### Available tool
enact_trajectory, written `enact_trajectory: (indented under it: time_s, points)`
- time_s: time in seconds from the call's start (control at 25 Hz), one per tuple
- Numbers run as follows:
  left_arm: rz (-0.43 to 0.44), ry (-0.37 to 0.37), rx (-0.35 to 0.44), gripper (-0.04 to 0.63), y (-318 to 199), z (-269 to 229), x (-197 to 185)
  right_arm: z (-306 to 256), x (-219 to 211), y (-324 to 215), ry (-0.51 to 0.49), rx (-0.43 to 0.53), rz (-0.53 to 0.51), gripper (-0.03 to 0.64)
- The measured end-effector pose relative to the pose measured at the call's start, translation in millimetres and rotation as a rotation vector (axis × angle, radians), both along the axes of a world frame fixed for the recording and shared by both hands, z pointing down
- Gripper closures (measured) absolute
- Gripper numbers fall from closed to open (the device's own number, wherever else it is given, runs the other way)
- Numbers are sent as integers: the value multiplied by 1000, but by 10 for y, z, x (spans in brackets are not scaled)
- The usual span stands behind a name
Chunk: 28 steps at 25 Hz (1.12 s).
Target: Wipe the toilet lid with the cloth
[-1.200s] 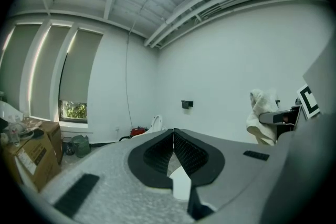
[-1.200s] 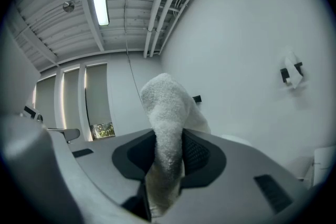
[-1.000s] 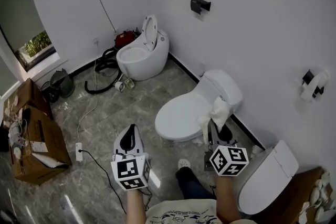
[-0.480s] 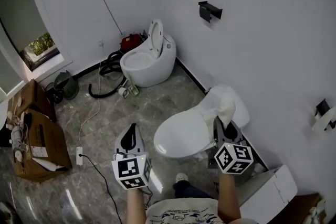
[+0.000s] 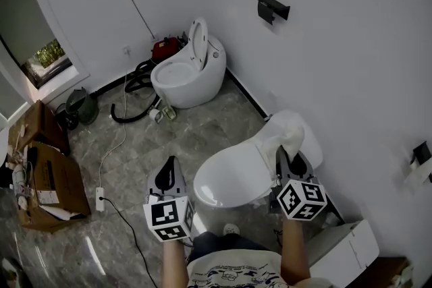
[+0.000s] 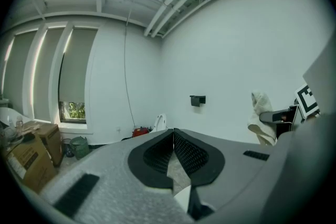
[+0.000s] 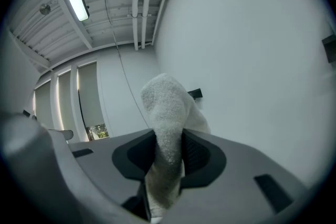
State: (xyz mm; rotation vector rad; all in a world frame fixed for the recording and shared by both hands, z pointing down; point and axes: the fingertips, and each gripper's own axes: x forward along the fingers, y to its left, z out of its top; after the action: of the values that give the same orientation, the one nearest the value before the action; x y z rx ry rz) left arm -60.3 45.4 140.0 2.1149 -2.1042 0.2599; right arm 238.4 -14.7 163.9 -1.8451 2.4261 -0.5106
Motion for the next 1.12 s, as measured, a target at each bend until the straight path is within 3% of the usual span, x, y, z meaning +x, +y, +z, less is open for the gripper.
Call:
enact_trajectory:
  time_s: [0.4, 1.12]
  points:
    - [-2, 22, -82, 586, -279, 344, -221, 360, -202, -252, 17, -81, -4, 511]
    - [106, 66, -263, 586, -1317, 1312, -654, 1288, -611, -893, 142, -273, 30, 511]
